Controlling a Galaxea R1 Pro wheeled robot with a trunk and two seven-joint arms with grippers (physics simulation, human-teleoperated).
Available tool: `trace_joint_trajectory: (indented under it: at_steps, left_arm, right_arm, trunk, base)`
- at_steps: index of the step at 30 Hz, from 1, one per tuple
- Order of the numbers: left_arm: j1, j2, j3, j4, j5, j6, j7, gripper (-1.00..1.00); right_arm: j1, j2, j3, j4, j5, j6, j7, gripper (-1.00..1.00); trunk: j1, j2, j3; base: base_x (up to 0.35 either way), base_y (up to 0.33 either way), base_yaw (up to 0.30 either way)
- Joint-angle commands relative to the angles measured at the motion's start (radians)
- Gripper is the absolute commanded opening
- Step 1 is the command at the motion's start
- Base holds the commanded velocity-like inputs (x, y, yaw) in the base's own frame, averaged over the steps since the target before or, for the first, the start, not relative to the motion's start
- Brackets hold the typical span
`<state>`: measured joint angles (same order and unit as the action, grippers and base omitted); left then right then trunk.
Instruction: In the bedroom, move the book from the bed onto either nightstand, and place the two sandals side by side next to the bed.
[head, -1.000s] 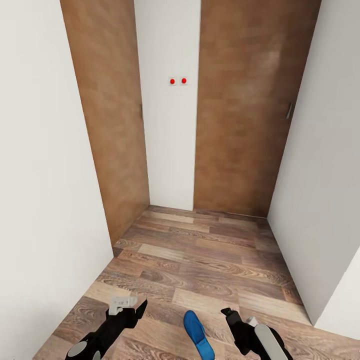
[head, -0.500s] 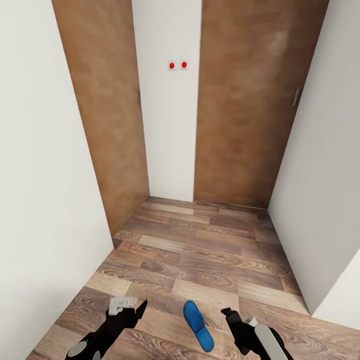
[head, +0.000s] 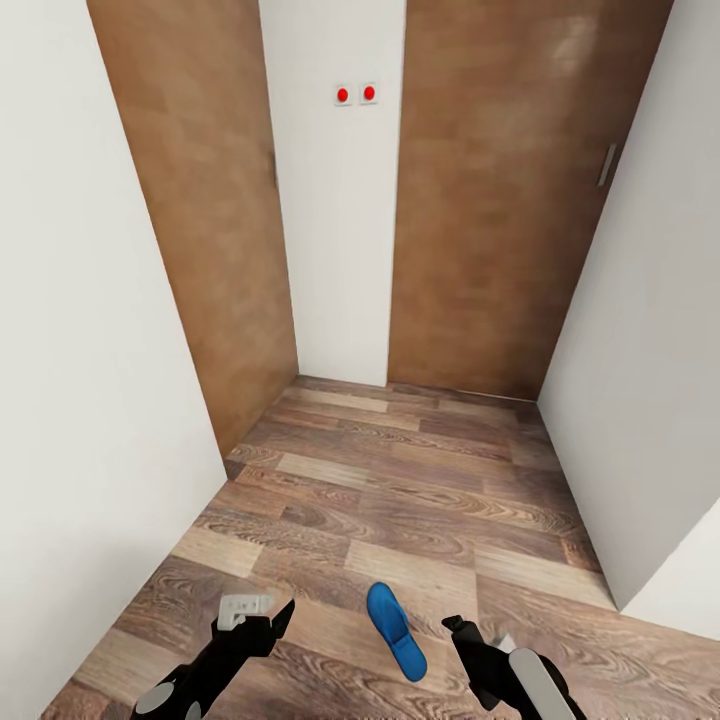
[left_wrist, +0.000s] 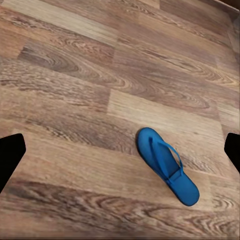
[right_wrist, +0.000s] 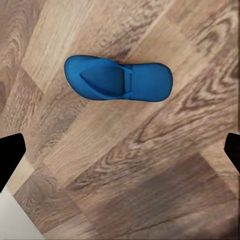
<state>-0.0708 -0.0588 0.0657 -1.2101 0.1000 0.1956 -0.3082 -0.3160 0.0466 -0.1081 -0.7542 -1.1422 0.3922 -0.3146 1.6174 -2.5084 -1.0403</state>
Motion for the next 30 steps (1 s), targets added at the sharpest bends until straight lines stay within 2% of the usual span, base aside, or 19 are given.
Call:
trace_joint_trajectory:
  at_steps: [1,30]
  left_arm:
    - [-0.001,-0.001,0.003,-0.001,0.01,0.01,-0.006,1.0]
    - [-0.001,0.002,0.005,-0.002,0.014,0.012,-0.011,1.0]
  right_arm:
    - [0.0,0.001,-0.004,-0.002,-0.009,0.004,-0.008,1.0]
    - [0.0,0.001,-0.004,-0.002,-0.008,0.004,-0.008,1.0]
  trunk:
    - [0.0,-0.001,-0.005]
    - [0.013,-0.007,-0.117]
  base:
    - [0.0,0.0,0.0]
    - [0.0,0.0,0.0]
